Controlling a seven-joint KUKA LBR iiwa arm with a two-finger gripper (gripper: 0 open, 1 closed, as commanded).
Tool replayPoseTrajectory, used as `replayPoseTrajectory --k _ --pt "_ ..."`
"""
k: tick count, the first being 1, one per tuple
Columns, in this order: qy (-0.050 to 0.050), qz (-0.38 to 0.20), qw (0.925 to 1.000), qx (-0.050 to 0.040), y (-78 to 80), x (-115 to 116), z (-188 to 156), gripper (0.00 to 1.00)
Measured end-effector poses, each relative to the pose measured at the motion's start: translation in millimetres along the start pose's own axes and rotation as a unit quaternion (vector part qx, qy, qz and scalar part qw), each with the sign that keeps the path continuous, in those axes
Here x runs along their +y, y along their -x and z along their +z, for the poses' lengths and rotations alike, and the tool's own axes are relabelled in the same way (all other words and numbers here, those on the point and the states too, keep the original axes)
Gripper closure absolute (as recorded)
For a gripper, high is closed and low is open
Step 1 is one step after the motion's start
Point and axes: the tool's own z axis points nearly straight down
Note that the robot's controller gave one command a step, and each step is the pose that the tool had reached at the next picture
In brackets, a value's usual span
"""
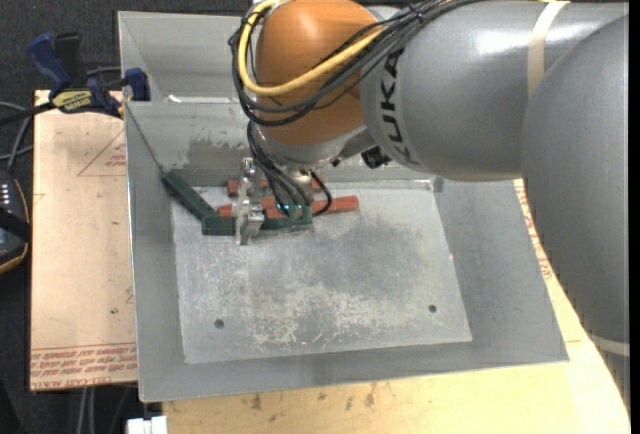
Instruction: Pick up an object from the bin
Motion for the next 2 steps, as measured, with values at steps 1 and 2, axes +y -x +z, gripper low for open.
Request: replayPoseTrajectory --k 1,2 --pt "0.001 0.002 1.0000 -0.0041 1.8 -1 -5 0.00" --pt "0.002 0.014 0.9999 -0.0068 27.3 -2 70 0.00"
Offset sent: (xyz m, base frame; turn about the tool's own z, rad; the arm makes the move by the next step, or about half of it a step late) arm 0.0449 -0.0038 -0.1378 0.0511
